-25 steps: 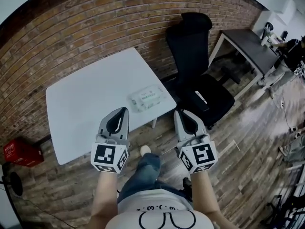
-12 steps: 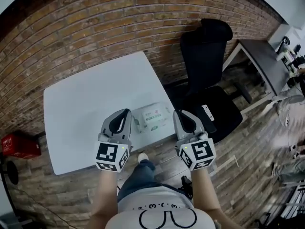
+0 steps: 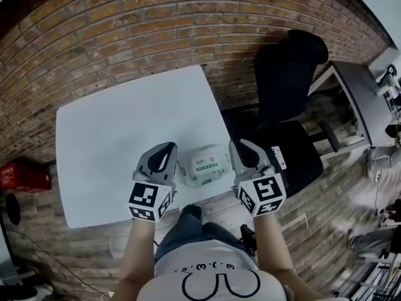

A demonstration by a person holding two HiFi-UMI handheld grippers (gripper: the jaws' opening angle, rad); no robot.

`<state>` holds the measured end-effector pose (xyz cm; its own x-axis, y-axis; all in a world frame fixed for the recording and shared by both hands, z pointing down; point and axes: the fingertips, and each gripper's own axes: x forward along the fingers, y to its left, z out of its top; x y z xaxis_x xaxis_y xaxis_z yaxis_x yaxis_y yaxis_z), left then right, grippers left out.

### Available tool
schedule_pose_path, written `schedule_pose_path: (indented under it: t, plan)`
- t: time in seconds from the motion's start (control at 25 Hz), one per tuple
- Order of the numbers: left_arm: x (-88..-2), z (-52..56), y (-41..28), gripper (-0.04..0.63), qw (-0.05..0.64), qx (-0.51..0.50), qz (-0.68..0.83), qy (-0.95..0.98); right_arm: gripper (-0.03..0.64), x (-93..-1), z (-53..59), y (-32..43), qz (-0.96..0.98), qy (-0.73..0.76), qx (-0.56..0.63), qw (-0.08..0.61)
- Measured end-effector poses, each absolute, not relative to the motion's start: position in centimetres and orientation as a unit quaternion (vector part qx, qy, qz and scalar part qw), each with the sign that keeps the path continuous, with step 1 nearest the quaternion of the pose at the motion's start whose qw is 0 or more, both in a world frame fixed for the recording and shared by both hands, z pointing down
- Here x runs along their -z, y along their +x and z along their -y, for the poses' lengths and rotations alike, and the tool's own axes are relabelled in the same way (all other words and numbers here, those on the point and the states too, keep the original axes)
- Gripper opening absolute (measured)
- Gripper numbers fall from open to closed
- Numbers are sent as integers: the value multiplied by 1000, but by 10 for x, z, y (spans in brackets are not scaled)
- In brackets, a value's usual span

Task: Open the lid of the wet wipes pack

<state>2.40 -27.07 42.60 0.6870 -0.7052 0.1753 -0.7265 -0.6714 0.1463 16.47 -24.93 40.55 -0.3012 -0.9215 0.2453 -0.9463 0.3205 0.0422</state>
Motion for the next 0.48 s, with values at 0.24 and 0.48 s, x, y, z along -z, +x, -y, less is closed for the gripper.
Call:
schedule_pose_path:
  t: [0.24,0.48]
  plan:
    - [-444,273,23,120,153,-59,398,902,170,-422,260,151,840,519,-80,137]
    - [-461,263,28,140,157,-86,415,892,261,-442,255,150,870,453,-90,174]
